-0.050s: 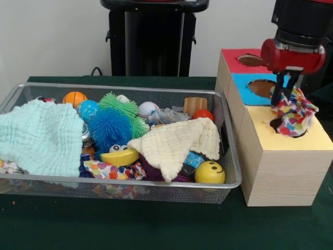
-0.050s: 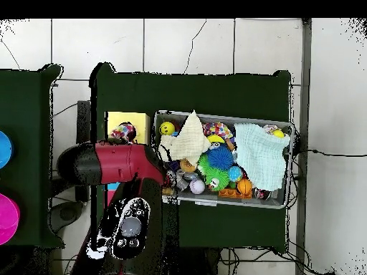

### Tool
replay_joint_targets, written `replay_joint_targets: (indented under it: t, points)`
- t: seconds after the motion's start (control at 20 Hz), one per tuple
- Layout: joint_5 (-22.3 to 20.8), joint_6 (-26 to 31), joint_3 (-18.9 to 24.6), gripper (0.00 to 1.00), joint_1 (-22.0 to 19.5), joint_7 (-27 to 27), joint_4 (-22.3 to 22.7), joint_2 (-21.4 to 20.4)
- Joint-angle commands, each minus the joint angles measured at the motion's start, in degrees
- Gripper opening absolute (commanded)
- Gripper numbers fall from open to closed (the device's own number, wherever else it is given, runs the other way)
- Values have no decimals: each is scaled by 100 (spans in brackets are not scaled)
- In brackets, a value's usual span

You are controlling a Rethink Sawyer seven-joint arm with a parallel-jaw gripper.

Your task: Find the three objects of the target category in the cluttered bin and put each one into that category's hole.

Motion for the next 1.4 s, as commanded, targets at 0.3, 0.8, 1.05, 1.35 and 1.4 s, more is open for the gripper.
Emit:
replay_joint_targets:
  t: [0.3,0.8,1.05,1.35,1.4]
  points:
    - [327,234,148,0,-65,1201,-501,290]
    - [41,231,80,0,-445,861,-1047,1076]
    - [86,-118,211,0,-532,1015,-897,1359]
    - [303,577,193,0,-525,1205,-973,1513]
    - [337,765,206,0,-540,1199,-976,1542]
